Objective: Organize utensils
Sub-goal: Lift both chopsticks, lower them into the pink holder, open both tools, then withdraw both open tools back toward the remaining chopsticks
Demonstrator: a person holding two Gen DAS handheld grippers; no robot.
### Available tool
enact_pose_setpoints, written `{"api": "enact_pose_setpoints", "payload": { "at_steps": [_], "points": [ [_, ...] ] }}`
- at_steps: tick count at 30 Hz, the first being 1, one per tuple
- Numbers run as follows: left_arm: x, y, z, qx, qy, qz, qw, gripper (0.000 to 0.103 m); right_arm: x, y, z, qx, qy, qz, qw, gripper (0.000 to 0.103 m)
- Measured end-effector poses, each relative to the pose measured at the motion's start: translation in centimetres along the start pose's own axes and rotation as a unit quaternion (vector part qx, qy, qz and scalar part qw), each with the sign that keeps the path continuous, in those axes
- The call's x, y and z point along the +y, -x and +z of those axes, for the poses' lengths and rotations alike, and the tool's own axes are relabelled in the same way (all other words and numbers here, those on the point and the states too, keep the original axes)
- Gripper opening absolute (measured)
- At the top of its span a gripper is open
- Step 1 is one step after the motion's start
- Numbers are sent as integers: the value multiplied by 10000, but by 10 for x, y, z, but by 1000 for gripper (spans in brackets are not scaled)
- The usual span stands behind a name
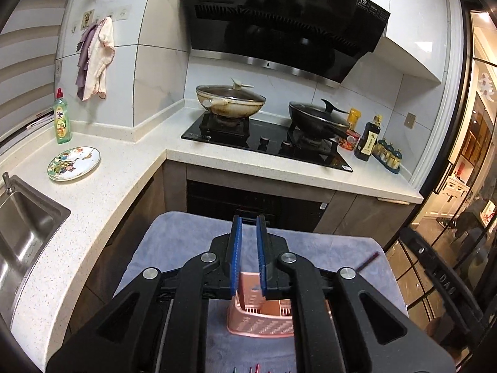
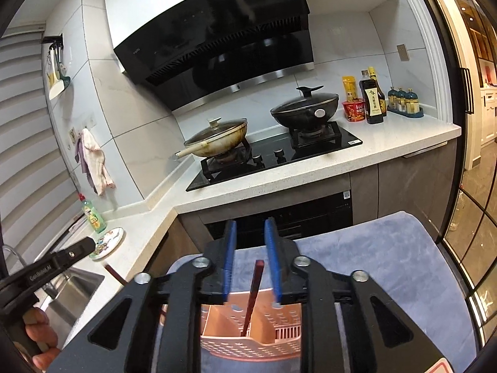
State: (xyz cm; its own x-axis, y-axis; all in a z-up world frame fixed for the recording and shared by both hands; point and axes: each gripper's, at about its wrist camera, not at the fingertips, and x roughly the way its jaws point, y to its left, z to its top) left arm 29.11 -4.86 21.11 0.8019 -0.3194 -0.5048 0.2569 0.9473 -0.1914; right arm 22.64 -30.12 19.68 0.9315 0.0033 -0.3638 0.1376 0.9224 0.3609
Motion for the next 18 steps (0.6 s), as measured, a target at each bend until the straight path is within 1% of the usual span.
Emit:
{"api": "enact_pose_setpoints", "payload": {
  "at_steps": [1,3,5,6,9,13,17,18],
  "points": [
    [1,4,-1,16,2,-37,10000,18,0,6,1,-39,-17,28,10000,34],
    [2,13,-3,-16,1,-67,10000,33,1,22,4,-134,6,82,9999,36],
    [3,24,-6,-87,-28,-103,9999,41,3,40,4,-205,23,117,9997,38],
    [3,33,-9,-120,-67,-109,9998,47,3,49,3,-221,17,155,9996,39],
    [2,55,-20,-177,-208,-94,9996,57,3,75,-2,-224,33,247,9994,44],
    [5,86,-44,-167,-351,-86,9992,65,1,109,-23,-124,135,313,9993,46],
    [11,108,-80,-80,-469,68,9988,79,-3,139,-58,96,349,160,9992,46],
    [14,112,-91,-14,-495,128,9987,81,-4,145,-67,143,420,85,9990,46]
  ]
}}
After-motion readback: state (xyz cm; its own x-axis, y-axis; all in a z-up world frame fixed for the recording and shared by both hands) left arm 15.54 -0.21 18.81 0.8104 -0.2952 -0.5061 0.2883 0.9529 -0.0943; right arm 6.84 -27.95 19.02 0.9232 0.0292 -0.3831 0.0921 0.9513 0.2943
